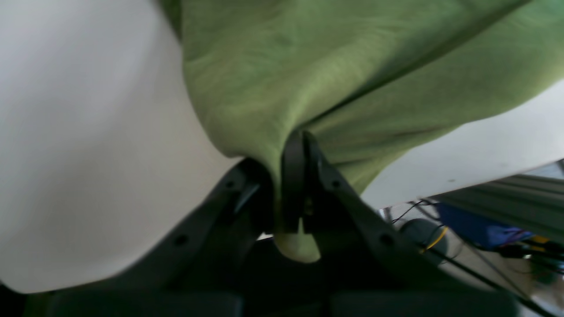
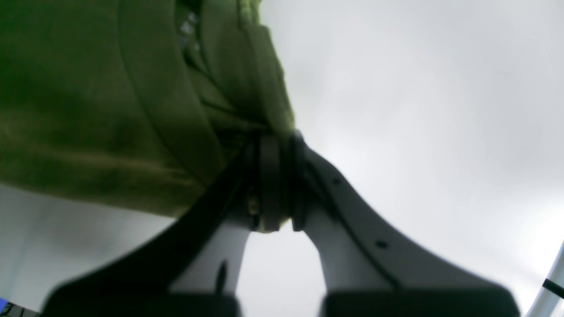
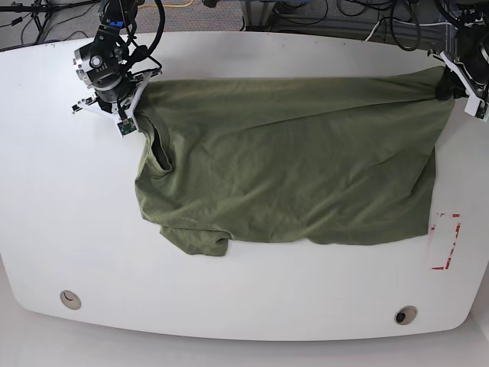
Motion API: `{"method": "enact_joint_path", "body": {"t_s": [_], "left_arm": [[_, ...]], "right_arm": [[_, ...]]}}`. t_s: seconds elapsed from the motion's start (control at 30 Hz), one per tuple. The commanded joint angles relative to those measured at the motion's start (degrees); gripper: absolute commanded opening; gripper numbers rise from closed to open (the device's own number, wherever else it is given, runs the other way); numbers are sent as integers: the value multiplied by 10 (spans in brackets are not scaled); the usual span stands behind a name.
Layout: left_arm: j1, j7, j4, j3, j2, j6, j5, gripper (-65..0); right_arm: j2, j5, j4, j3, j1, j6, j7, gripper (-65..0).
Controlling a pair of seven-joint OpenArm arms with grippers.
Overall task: Fold the T-shirt properly
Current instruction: 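Lay the held shirt flat, dragging both grippers away from the table front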
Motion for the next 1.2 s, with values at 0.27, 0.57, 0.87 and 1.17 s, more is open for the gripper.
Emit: {"method": "enact_joint_path", "body": {"t_s": [0.27, 0.57, 0.87, 1.17], "left_arm": [[13, -3, 7, 6, -11, -29, 94, -590], [9, 28, 7, 23, 1, -29, 162, -267], [-43, 65, 10, 23, 2, -29, 157, -253], [-153, 139, 12, -8, 3, -29, 157, -253]], "right_arm": [[1, -6, 10, 3, -12, -5, -49, -564], [-9, -5, 13, 17, -12, -5, -60, -212], [-10, 49, 12, 52, 27, -5, -59, -155], [-6, 109, 11, 67, 79, -5, -65, -155]]}}
